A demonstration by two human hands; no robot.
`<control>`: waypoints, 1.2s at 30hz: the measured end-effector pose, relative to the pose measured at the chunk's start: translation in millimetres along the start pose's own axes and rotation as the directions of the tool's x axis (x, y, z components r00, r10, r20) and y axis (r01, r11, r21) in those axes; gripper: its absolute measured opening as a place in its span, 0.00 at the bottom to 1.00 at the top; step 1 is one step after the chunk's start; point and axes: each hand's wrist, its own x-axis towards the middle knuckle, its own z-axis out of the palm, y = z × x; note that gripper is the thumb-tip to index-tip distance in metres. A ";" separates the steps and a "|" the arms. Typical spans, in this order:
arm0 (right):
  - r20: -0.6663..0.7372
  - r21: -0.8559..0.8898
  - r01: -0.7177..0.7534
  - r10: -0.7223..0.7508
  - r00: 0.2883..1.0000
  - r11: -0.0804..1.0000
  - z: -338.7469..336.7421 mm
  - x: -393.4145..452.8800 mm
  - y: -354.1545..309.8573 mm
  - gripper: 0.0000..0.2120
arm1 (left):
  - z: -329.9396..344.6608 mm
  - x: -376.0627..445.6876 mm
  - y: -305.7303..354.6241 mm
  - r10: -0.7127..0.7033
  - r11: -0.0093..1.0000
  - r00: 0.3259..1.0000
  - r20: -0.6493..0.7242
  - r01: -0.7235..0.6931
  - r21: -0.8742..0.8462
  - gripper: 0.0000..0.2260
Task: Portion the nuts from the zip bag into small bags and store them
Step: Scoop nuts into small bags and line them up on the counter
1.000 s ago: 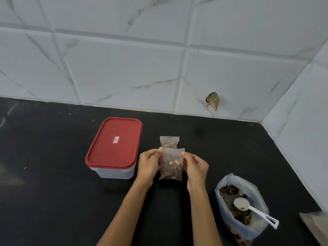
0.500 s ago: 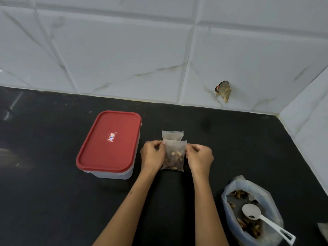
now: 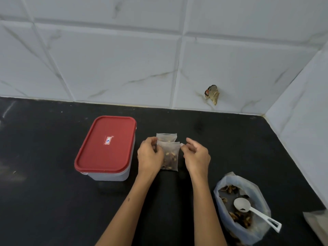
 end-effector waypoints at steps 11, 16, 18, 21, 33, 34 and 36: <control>-0.195 0.167 0.152 -0.119 0.974 0.974 -143.2 -45.8 -21.4 0.11 | 58.2 -96.2 73.8 0.160 0.898 0.964 0.212 -0.053 -0.437 0.09; -0.486 -0.005 0.063 -0.057 0.872 0.998 -248.4 -62.3 18.0 0.10 | 125.7 -160.5 98.1 0.223 0.874 0.855 0.469 0.037 -0.484 0.07; -0.597 -0.125 -0.105 0.010 0.802 0.987 -283.0 -67.3 44.5 0.12 | 155.1 -184.4 103.7 0.202 0.902 0.794 0.574 0.077 -0.425 0.05; -0.656 -0.207 -0.342 0.129 0.743 0.917 -313.3 -72.9 84.4 0.15 | 191.2 -211.6 103.9 0.119 0.932 0.726 0.677 0.153 -0.327 0.10; -0.550 -0.398 -0.477 0.212 0.808 0.783 -322.2 -77.1 132.9 0.22 | 238.1 -263.3 119.2 -0.027 0.934 0.660 0.751 0.284 -0.216 0.19; -0.553 -0.415 -0.473 0.197 0.809 0.778 -320.9 -76.9 132.4 0.19 | 240.6 -263.8 118.5 -0.042 0.930 0.660 0.750 0.300 -0.212 0.20; -0.569 -0.452 -0.472 0.163 0.806 0.757 -318.1 -76.7 134.2 0.14 | 243.6 -264.7 118.4 -0.064 0.920 0.656 0.752 0.331 -0.210 0.20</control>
